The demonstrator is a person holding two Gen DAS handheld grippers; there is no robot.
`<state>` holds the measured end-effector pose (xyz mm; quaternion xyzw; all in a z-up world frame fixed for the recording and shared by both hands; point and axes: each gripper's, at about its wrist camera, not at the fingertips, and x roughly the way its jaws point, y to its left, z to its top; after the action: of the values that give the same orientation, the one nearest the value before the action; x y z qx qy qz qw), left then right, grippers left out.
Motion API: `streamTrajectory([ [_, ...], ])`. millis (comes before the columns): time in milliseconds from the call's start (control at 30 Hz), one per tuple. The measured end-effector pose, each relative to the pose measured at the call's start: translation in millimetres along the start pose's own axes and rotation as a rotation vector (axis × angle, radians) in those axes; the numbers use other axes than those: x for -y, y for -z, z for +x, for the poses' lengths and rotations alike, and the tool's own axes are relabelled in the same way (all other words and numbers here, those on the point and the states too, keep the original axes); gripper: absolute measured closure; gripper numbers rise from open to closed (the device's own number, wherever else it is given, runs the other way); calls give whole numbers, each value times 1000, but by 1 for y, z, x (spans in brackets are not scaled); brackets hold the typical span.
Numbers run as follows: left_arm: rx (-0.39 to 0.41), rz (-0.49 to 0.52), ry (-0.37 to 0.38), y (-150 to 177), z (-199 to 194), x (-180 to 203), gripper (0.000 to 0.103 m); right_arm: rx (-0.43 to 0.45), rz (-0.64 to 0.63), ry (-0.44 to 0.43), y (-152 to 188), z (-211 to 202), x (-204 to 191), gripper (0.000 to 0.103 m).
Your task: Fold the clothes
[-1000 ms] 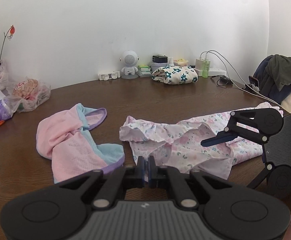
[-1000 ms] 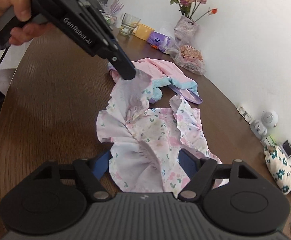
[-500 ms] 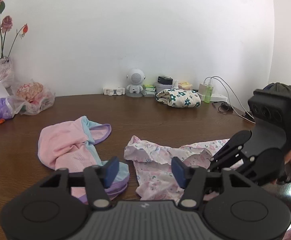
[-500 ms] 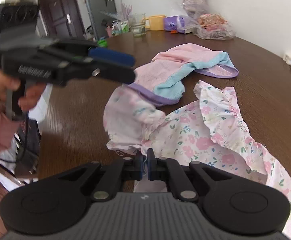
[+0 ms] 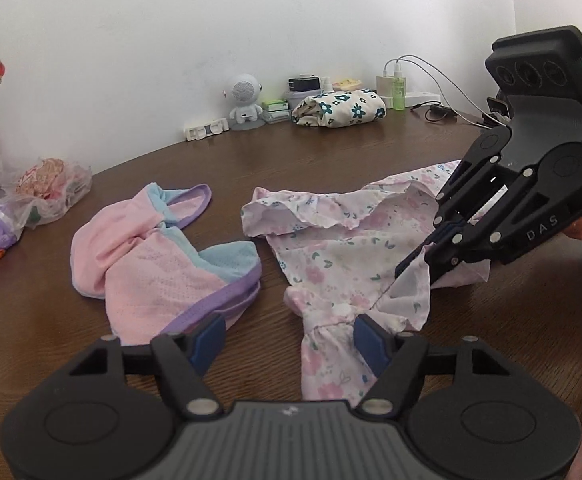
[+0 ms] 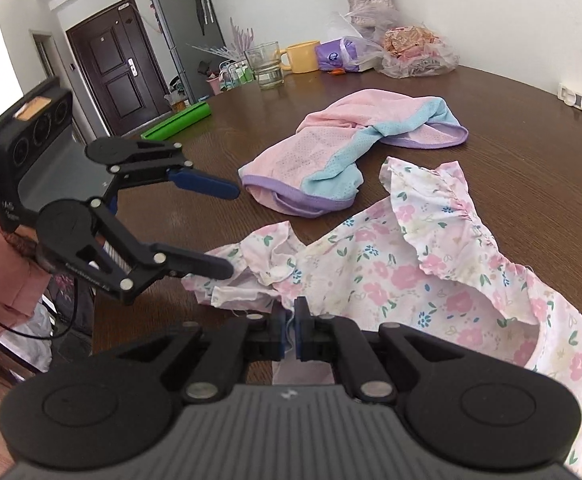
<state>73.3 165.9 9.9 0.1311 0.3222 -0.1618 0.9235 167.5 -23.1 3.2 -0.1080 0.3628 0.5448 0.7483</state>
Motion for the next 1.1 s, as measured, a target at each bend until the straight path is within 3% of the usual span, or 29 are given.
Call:
streamTrajectory([
  [133, -12, 52, 33, -7, 9, 13, 34, -10, -90, 63, 6, 2, -17, 98],
  [200, -50, 92, 1, -7, 15, 21, 53, -15, -133, 94, 9, 3, -25, 98],
  [233, -69, 111, -15, -8, 17, 25, 76, -19, -153, 107, 11, 4, -29, 97],
  [267, -77, 105, -26, -7, 18, 26, 93, -23, -173, 120, 12, 5, -33, 97],
  [300, -85, 99, -38, -7, 19, 26, 96, -29, -190, 135, 13, 6, -36, 97],
  [433, -49, 6, -88, -8, 10, 18, 97, -52, -256, 195, 18, 9, -47, 97],
  [733, -55, -251, -42, 6, 8, -11, 93, -46, -290, 228, 25, 7, -55, 93],
  [767, -53, -258, -43, 6, 7, -12, 92, -35, -300, 226, 26, 3, -58, 90],
  [833, -48, -255, -45, 7, 4, -10, 89, -12, -319, 221, 29, -4, -62, 61],
  [900, -50, -243, -58, 7, 3, -9, 79, 21, -395, 250, 30, -10, -70, 55],
  [933, -54, -234, -69, 7, 2, -7, 67, 38, -435, 265, 30, -13, -75, 51],
  [967, -59, -225, -80, 7, 2, -6, 61, 31, -472, 284, 30, -12, -77, 49],
  [1100, -89, -189, -89, 11, -1, -2, 61, -10, -526, 301, 26, -2, -74, 44],
])
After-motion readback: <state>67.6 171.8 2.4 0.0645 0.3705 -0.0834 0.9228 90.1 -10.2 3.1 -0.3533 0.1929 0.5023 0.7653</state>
